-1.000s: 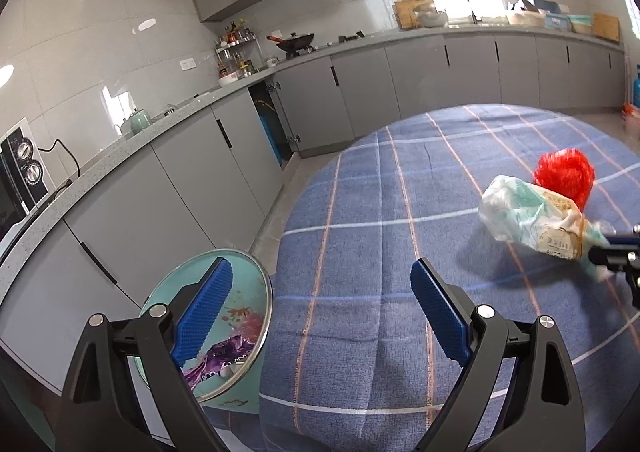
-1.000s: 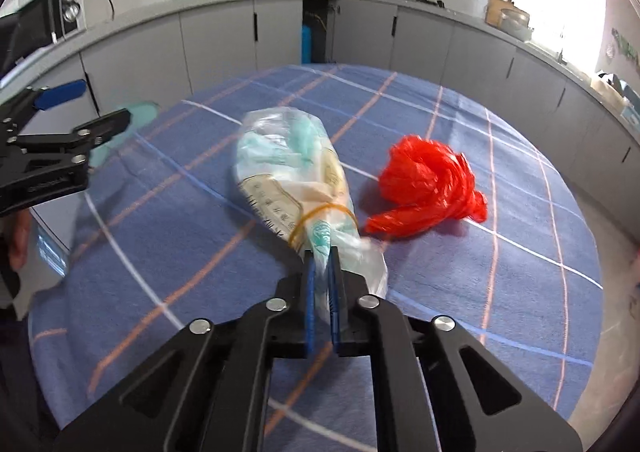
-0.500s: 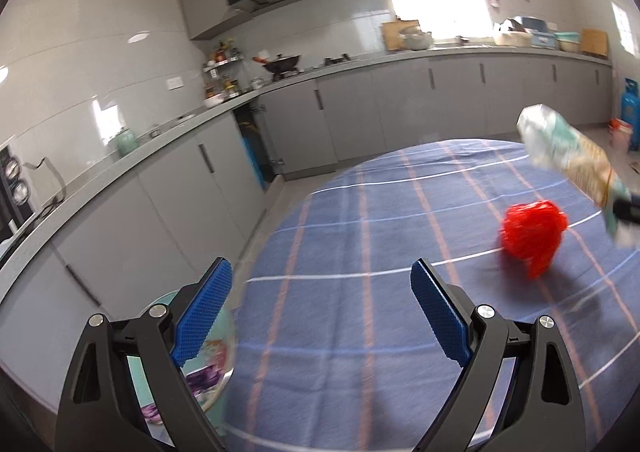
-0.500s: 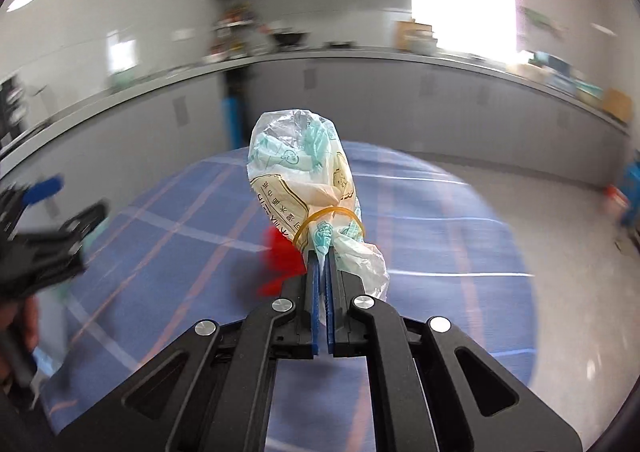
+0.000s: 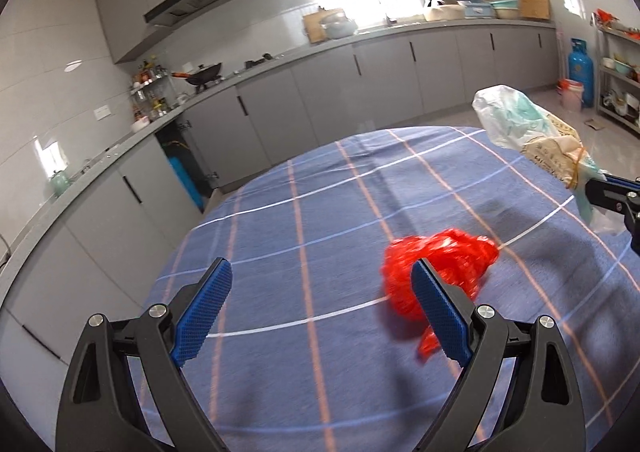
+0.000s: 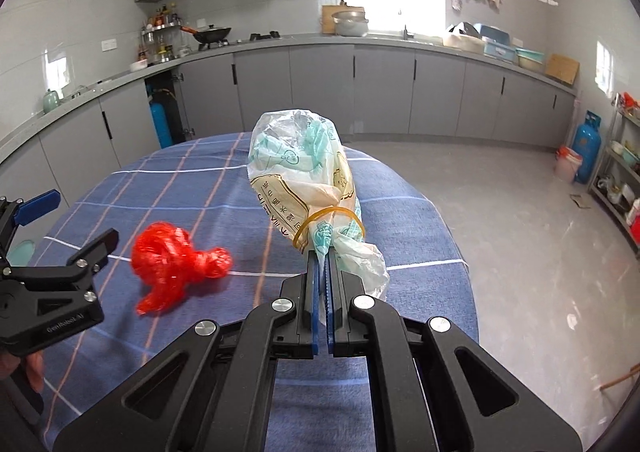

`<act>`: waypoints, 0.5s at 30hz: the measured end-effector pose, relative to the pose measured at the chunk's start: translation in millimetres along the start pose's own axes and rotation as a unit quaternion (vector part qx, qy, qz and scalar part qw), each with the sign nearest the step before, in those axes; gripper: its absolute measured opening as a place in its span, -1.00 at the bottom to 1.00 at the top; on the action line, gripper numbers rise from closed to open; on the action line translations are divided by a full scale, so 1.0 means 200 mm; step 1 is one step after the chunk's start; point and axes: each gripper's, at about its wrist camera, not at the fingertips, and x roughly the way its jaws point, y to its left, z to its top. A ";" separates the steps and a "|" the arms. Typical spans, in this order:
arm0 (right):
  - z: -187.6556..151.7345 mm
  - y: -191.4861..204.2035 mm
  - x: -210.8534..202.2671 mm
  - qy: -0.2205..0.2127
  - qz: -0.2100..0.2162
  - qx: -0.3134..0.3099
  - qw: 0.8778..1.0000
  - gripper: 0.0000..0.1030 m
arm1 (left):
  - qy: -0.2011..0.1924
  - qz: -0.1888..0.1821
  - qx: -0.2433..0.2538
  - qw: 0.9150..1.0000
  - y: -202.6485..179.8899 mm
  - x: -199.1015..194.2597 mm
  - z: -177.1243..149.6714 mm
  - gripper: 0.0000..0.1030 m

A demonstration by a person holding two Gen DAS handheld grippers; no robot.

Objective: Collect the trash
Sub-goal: 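Grasp the clear plastic bag by its tied end with the right gripper and lift it, then grasp the red net bag with the left gripper and lift it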

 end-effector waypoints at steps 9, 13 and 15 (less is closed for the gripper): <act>-0.03 -0.02 0.05 0.010 0.005 0.011 1.000 -0.93 | 0.021 -0.032 0.020 0.999 -0.10 0.09 0.01 0.74; -0.04 -0.01 0.05 0.013 0.011 0.009 1.000 -0.93 | 0.033 -0.047 0.027 0.998 -0.14 0.12 0.00 0.33; -0.04 0.00 0.05 0.016 0.014 0.007 1.000 -0.93 | 0.049 -0.070 0.035 0.996 -0.17 0.13 -0.01 -0.05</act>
